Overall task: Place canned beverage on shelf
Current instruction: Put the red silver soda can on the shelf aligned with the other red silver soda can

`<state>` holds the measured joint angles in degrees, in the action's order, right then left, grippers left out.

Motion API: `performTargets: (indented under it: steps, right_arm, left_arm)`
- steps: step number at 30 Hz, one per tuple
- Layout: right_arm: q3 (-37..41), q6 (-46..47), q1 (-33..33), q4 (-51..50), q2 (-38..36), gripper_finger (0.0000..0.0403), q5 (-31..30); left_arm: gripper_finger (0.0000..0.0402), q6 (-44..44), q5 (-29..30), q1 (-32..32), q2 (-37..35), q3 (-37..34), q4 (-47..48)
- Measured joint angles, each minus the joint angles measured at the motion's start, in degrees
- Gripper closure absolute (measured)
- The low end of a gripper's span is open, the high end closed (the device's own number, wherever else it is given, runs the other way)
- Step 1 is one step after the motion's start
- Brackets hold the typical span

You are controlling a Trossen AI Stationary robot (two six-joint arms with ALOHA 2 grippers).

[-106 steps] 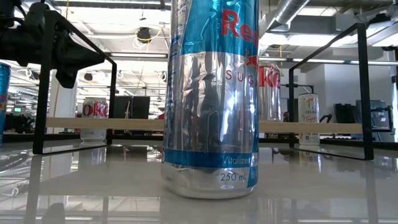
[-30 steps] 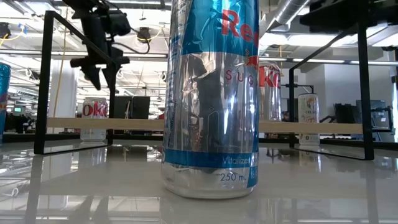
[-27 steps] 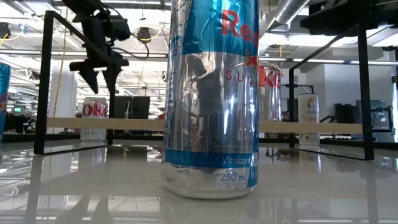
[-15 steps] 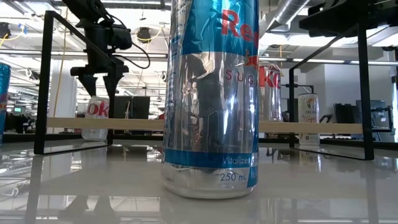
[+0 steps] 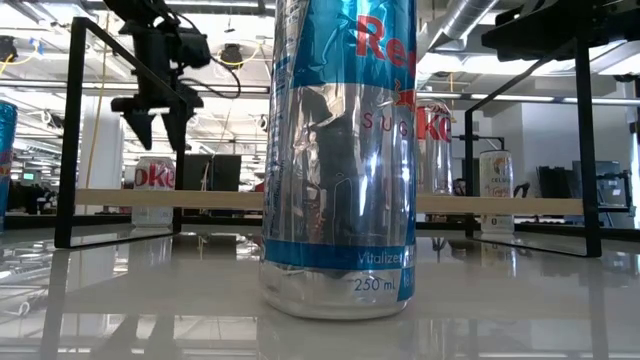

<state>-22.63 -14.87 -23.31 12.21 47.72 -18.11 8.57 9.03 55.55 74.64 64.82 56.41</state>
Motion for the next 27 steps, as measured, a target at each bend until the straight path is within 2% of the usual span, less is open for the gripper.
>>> performTargets:
  steps: [5,14,22,27]
  right_arm:
    - [0.00,-0.02,0.00,-0.04,0.00,0.0380,0.03]
    - [0.00,-0.04,0.00,-0.17,0.00,0.0379,0.19]
    - [0.00,-0.17,0.20,-0.18,0.00,0.0379,0.17]
    - [0.00,-0.17,0.20,-0.20,0.00,0.0379,0.17]
  left_arm:
    - [0.0058,-1.52,-3.88,-0.05,0.11,0.39,0.35]
    - [0.0058,-2.96,-1.67,-0.48,0.49,-3.65,-0.96]
    - [0.0058,-3.64,-3.02,-0.48,0.49,-8.75,-7.43]
    - [0.0058,-3.66,-3.35,-0.48,0.49,-9.80,-7.86]
